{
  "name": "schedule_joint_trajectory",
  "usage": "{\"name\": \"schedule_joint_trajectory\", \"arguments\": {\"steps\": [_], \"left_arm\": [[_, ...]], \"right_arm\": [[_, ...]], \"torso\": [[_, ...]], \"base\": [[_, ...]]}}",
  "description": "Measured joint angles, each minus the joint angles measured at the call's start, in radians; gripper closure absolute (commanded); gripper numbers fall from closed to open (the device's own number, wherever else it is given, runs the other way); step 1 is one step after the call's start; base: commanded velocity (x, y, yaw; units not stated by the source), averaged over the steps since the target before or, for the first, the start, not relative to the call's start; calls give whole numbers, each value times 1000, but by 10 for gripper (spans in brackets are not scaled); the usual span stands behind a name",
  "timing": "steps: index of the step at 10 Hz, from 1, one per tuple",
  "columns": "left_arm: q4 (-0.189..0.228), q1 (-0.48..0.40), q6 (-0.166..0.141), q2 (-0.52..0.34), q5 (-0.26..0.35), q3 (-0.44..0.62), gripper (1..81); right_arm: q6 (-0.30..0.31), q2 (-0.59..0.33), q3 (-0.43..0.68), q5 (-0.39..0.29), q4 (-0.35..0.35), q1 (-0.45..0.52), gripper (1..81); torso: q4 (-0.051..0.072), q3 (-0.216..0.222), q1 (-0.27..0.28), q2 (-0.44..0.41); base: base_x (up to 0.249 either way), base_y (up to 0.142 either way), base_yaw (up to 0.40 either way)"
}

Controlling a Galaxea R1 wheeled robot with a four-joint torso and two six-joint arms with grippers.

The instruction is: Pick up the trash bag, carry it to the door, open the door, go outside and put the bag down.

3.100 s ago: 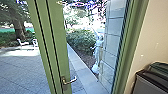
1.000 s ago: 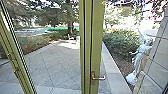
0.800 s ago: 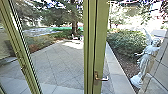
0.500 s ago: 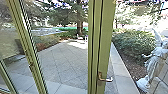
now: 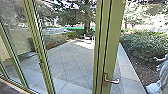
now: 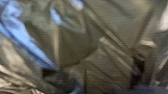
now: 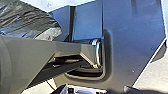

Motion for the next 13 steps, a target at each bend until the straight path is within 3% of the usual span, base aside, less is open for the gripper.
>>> {"name": "schedule_joint_trajectory", "arguments": {"steps": [13], "left_arm": [[1, -3, -4, 0, 0, -2, 811]], "right_arm": [[0, 1, 0, -1, 3, 0, 10]], "torso": [[0, 0, 0, 0]], "base": [[0, -5, 17]]}}
